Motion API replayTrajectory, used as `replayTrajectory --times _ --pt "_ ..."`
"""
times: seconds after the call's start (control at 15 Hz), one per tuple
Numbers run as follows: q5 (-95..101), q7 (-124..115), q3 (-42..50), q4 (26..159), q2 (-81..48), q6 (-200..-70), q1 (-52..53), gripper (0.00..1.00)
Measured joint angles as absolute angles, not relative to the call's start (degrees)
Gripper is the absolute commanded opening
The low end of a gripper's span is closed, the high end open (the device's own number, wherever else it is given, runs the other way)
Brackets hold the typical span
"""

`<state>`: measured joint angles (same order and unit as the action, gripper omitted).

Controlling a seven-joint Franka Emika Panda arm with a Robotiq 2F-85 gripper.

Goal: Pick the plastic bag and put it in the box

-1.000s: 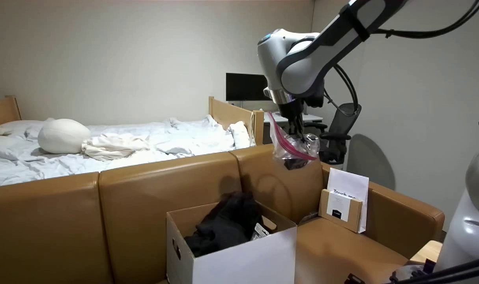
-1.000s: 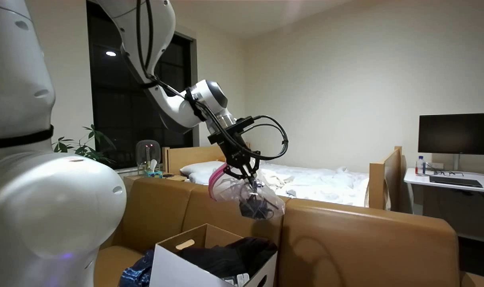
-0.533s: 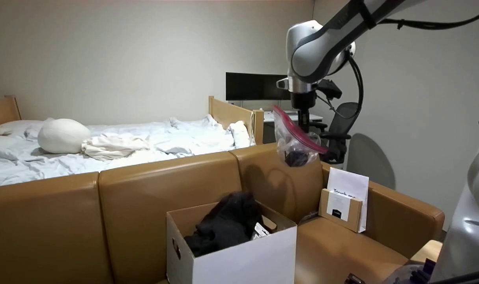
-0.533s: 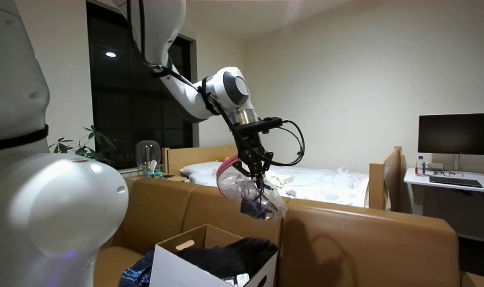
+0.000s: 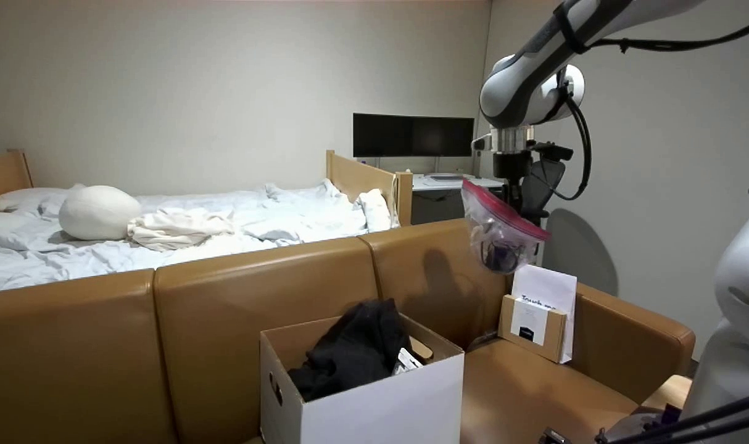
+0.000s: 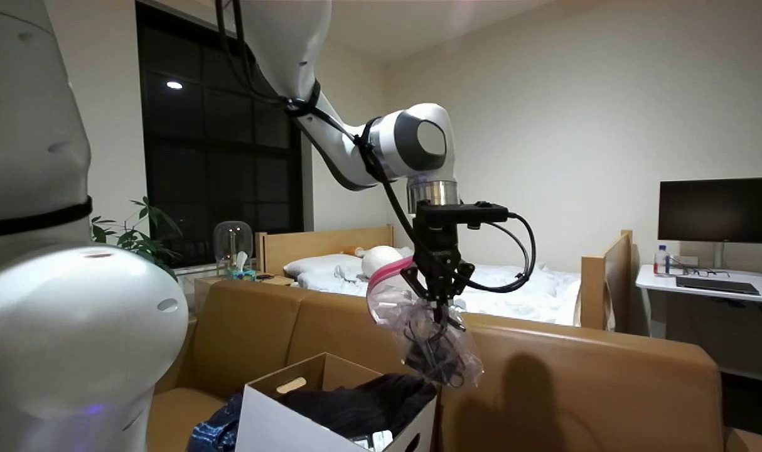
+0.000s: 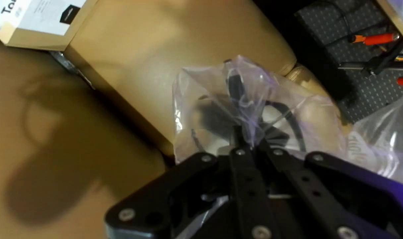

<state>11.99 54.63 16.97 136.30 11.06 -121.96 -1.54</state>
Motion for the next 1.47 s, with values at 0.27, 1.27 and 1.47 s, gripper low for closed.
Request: replayTrajectory --times 0.27,1.27,1.47 --pt "11.99 54.25 15.26 131.7 5.94 -118.1 -2.94 0.02" --pt "16.76 52.22 8.13 126.31 1.0 -116.24 -2.99 0.02" --pt "21.54 51.93 3.52 123.09 1.37 -114.23 -0.42 0.02"
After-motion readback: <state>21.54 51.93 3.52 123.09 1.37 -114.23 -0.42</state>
